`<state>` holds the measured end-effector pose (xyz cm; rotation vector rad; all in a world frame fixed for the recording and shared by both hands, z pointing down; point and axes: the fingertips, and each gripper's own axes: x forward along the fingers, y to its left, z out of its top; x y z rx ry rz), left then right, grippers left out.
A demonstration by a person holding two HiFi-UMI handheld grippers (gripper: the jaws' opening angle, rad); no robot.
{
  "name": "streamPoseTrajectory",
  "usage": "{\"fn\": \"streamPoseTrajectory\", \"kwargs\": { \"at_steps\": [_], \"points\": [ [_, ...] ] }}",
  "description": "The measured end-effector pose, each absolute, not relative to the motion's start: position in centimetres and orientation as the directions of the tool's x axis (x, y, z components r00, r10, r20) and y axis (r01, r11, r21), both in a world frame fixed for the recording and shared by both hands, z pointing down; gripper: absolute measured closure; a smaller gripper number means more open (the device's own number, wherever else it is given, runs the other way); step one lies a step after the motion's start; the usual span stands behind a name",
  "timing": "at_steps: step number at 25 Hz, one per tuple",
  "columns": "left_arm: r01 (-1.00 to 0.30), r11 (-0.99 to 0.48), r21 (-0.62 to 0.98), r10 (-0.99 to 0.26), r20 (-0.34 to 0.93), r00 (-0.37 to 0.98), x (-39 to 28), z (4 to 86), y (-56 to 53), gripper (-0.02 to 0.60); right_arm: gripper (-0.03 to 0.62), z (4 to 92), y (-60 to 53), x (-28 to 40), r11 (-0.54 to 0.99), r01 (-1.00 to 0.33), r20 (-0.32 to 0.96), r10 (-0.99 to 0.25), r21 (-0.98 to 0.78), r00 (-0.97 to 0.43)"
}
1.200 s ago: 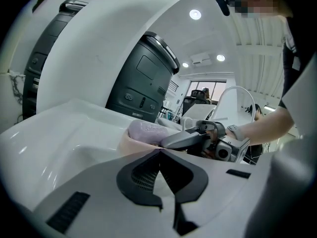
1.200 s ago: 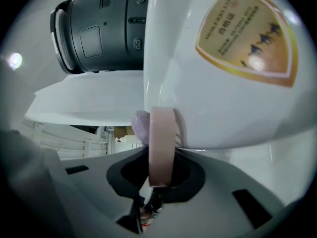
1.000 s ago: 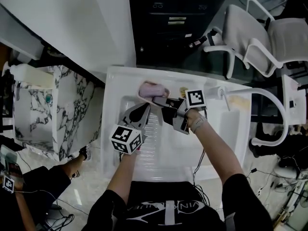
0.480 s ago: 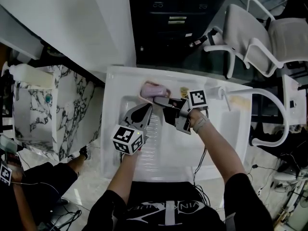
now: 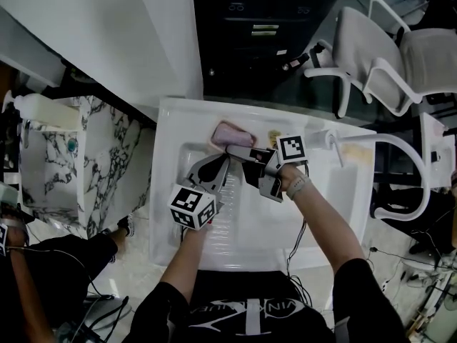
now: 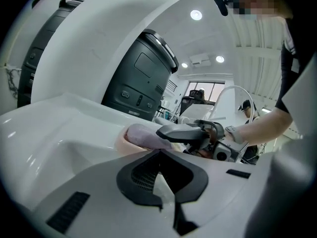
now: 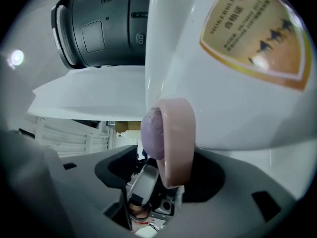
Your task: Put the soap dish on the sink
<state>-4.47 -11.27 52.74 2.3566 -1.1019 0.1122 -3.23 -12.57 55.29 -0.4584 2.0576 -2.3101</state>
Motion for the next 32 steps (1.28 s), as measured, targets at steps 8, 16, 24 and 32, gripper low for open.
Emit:
{"fn": "streamPoseTrajectory", "kwargs": {
  "at_steps": [8, 16, 24, 32],
  "points": [
    [-0.702, -0.532, 0.473, -0.676, 0.263, 0.689, -2.9, 52.8, -11.5, 0.566, 0.329, 55.2, -12.2, -2.9, -0.122, -0.192, 0.215, -0.217, -0.974, -0.952],
    [-0.686, -0.532, 0.497, -0.669, 0.250, 0.700, -1.2, 52.8, -11.8, 0.566, 0.329, 55.3, -11.7, -0.8, -0.117, -0.209, 0.234, -0.283, -0.971, -0.930],
    [-0.685, -0.537, 0.492, -0.665, 0.253, 0.703, -0.4, 52.8, -12.1, 0.566, 0.329, 55.5, -11.1, 0.3, -0.130, -0.178, 0.213, -0.343, -0.975, -0.915],
    [-0.718, -0.550, 0.426, -0.671, 0.286, 0.684, -2.0, 51.7, -11.7, 0.566, 0.330, 54.6, -10.1, -0.3, -0.097, -0.181, 0.203, -0.330, -0.979, -0.922]
  ]
}}
